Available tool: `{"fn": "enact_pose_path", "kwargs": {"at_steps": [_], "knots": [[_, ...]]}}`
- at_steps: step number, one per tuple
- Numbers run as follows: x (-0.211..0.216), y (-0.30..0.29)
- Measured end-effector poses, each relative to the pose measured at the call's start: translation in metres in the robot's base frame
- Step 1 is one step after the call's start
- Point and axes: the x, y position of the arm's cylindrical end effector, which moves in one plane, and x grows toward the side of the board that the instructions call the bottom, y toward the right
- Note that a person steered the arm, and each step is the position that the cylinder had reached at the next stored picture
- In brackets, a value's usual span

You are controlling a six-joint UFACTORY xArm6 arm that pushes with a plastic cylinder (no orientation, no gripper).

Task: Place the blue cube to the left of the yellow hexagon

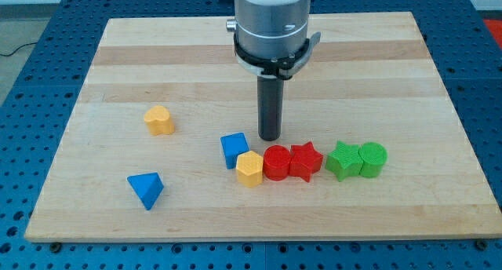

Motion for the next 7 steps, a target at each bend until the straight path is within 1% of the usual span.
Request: {"fn": "enact_pose_path", "kwargs": {"at_steps": [1, 7], "knots": [[0.002, 0.0], [0.002, -0.056]]}}
